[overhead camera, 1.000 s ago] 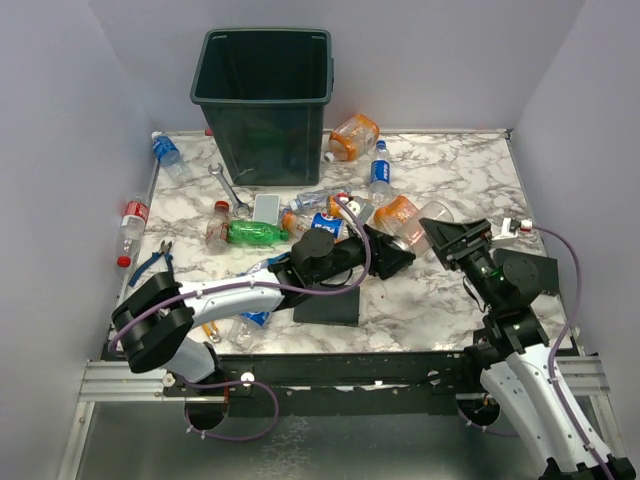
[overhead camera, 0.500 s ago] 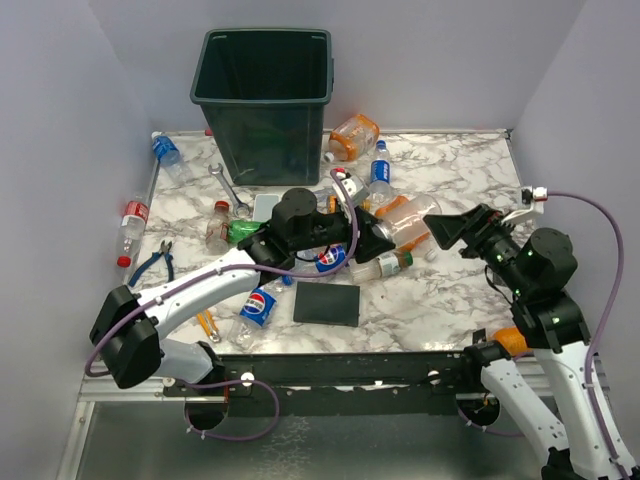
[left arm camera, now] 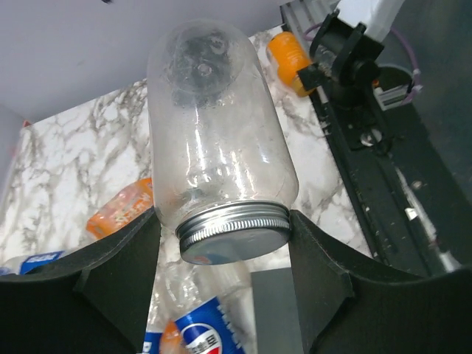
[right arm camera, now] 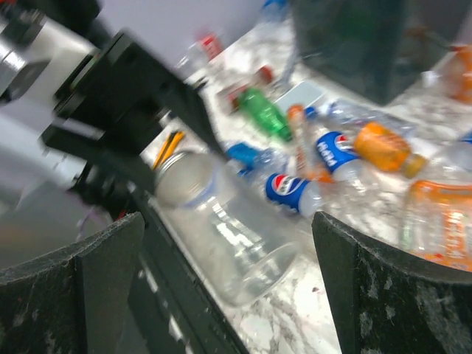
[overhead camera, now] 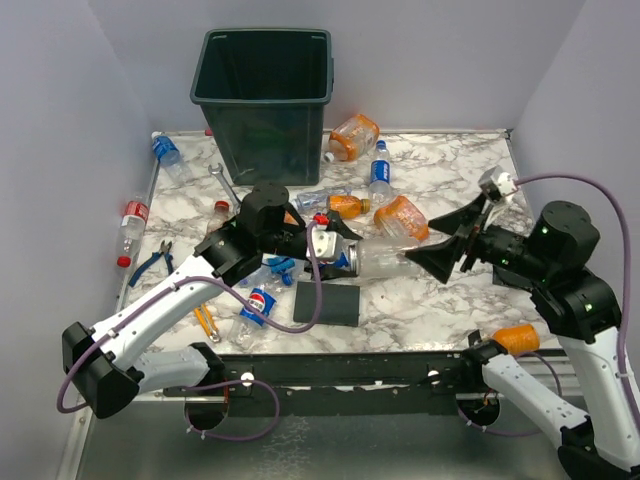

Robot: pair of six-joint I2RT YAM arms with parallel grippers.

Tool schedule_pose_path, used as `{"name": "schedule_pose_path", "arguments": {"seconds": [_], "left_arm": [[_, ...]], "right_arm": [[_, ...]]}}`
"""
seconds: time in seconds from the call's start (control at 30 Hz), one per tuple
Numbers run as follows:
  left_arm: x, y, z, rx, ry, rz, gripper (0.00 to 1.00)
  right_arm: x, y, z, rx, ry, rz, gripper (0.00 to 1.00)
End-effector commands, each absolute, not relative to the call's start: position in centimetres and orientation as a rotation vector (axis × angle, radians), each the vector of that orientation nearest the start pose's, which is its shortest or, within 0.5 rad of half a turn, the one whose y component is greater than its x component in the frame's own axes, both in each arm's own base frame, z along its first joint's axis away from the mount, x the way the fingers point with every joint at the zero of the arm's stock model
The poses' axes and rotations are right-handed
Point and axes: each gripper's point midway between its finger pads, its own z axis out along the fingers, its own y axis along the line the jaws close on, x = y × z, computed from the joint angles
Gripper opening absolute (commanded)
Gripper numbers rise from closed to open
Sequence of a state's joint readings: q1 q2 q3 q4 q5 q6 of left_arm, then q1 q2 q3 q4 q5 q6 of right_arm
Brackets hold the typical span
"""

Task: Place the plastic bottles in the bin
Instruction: Place the plastic bottle in the trash bin.

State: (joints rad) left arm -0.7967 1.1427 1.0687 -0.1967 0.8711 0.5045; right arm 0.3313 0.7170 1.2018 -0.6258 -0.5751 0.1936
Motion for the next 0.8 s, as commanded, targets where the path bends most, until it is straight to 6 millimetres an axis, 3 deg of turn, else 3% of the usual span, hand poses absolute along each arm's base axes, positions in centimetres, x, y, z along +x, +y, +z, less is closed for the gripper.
{"name": "schedule_pose_path", "arguments": {"seconds": [0.0,0.2,0.43,0.77], "left_arm": [[16.0,-32.6,30.2,1.722,0.839,-0.890,0.00],[16.5,-32.3,30.5,1.767,0.807,-0.802,0.00],[15.6,-32.5,30.4,1.812,0.770,-0.778,0.00],[15.4,-32.8,31.9,1.813,0.708,-0.768,0.00]], "right_arm": [[14.5,19.4,36.0,-0.838,1.728,1.011,1.00],[14.5,21.0,34.5,-0.941,1.799,1.025,1.00],[16.8,21.0,32.4,-0.972,1.864,0.866,0.98],[16.3,21.9,28.2,-1.077,1.953,0.833,0.96]]}}
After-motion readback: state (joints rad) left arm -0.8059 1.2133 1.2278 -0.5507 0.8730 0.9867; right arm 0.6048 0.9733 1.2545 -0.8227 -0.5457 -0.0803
